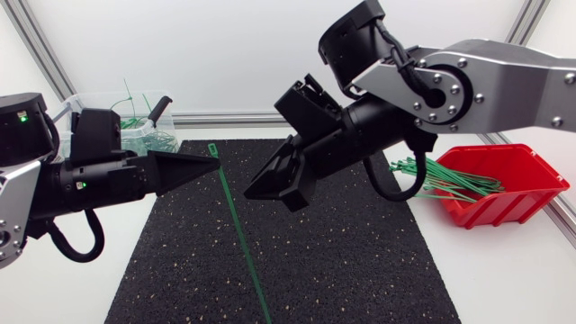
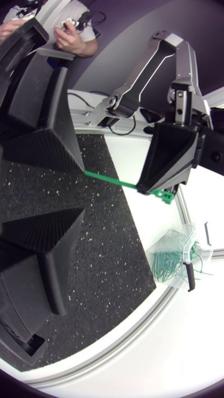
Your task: Take a green cable tie from the red box, thread the tail through the head to close it, then place it in the transparent bin on the left.
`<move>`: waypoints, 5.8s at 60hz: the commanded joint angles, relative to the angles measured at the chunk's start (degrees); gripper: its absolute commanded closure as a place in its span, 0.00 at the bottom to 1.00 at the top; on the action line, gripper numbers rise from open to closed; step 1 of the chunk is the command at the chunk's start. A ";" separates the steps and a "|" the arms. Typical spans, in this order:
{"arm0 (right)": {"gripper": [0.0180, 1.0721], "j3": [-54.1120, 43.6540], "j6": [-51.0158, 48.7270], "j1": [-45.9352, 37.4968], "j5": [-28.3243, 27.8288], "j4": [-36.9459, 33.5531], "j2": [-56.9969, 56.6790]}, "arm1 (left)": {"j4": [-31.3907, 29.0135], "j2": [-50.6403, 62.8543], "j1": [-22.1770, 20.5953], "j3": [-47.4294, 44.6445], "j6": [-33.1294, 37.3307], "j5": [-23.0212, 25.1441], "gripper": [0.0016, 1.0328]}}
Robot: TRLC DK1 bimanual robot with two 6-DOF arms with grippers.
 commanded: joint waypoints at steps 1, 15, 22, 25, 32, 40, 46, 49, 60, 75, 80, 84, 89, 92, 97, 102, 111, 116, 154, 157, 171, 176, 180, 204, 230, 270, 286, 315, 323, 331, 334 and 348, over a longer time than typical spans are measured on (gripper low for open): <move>0.46 -3.07 -4.40 1.34 3.60 -0.70 -2.26 | -0.26 0.65 0.43 2.28 1.54 1.46 0.97; 0.34 -6.76 -12.66 1.78 13.97 0.53 -4.11 | -1.05 5.31 1.40 4.74 4.09 4.10 0.97; 0.23 -7.82 -17.76 1.78 19.42 1.85 -4.46 | -1.32 7.51 1.49 6.32 4.97 5.24 0.97; 0.22 -8.87 -21.80 1.87 20.38 2.47 -5.25 | -1.93 8.74 1.49 7.38 6.02 5.68 0.97; 0.20 -14.85 -32.26 5.47 30.67 11.96 -7.98 | -5.36 12.52 3.77 11.33 7.61 9.29 0.97; 0.18 -16.87 -38.68 7.67 34.62 15.48 -7.63 | -8.26 14.36 4.83 13.79 9.36 10.78 0.97; 0.17 -16.26 -43.07 8.28 37.17 17.06 -5.69 | -11.86 17.88 5.79 17.22 10.77 11.92 0.97; 0.11 -15.90 -45.01 8.46 38.05 17.59 -5.08 | -15.38 19.46 5.79 18.80 13.67 12.36 0.97; 0.09 -16.34 -52.13 10.39 41.74 22.33 -3.49 | -28.56 26.05 5.27 24.51 24.66 12.36 0.97; 0.06 -19.51 -61.27 14.17 45.17 32.61 -0.42 | -38.32 32.12 5.44 30.75 30.99 12.45 0.97; 0.06 -20.83 -64.52 16.19 46.14 35.87 1.08 | -42.45 34.31 5.62 33.65 33.36 12.45 0.97; 0.06 -21.35 -66.19 17.42 46.66 37.62 2.57 | -46.49 36.07 5.79 36.03 36.08 12.45 0.97; 0.06 -21.97 -68.21 18.39 47.19 40.61 4.50 | -52.91 39.15 6.23 39.81 39.95 12.45 0.97; 0.06 -22.23 -69.35 18.74 47.54 42.55 5.38 | -55.81 40.29 6.32 41.21 42.32 12.36 0.97; 0.09 -22.23 -70.50 19.44 47.72 44.39 6.52 | -61.08 42.40 6.58 43.50 46.89 12.27 0.97; 0.11 -22.32 -71.46 20.06 47.81 45.97 8.19 | -62.40 43.01 6.85 44.38 47.77 12.27 0.97; 0.20 -22.85 -72.69 21.99 47.98 47.29 10.48 | -62.40 43.54 6.85 44.82 48.12 11.92 0.97; 0.23 -23.99 -74.45 23.05 48.42 49.49 11.80 | -62.49 43.54 6.76 44.73 48.83 11.48 0.97; 0.44 -29.53 -87.55 26.48 48.33 61.79 17.34 | -65.13 46.09 5.79 44.64 55.42 8.23 0.97; 0.49 -29.62 -87.55 27.00 47.98 61.88 17.42 | -65.13 46.18 5.79 44.64 55.60 8.14 0.97; 0.50 -29.62 -87.55 29.03 47.28 63.20 18.57 | -65.13 46.79 5.18 44.47 55.77 7.88 0.97; 0.62 -29.70 -87.81 29.46 47.02 63.82 19.44 | -65.21 46.79 4.91 44.47 55.95 7.79 0.97; 0.66 -29.70 -87.81 29.64 46.75 63.82 19.62 | -65.21 46.88 4.83 44.47 56.03 7.62 0.97; 0.71 -30.85 -87.81 31.84 44.82 64.17 20.24 | -66.44 46.88 4.03 45.34 57.27 6.56 0.97; 0.74 -31.72 -87.55 34.30 43.41 66.19 22.08 | -67.06 46.97 2.98 46.22 57.27 6.03 0.97; 0.80 -31.11 -87.55 34.12 42.01 69.09 25.77 | -67.32 48.38 2.80 47.01 57.62 5.68 0.97; 0.86 -31.20 -87.55 33.77 41.04 70.32 25.51 | -67.59 48.64 2.89 47.01 58.32 5.68 0.97; 0.95 -28.21 -85.09 29.82 39.02 69.35 25.25 | -71.28 48.29 3.24 46.05 62.98 5.68 0.97; 0.95 -25.66 -79.81 27.00 37.96 63.11 22.35 | -71.28 47.50 3.86 46.14 63.07 5.77 0.97; 0.95 -23.37 -74.28 24.45 36.56 56.17 19.88 | -71.89 46.88 3.68 46.40 62.98 5.77 0.97; 0.95 -21.62 -70.76 22.96 35.85 51.42 18.39 | -71.98 46.35 3.33 46.57 62.71 5.77 0.97; 0.95 -13.18 -54.41 19.09 28.47 27.25 11.53 | -71.28 45.48 2.10 46.22 60.96 7.00 0.97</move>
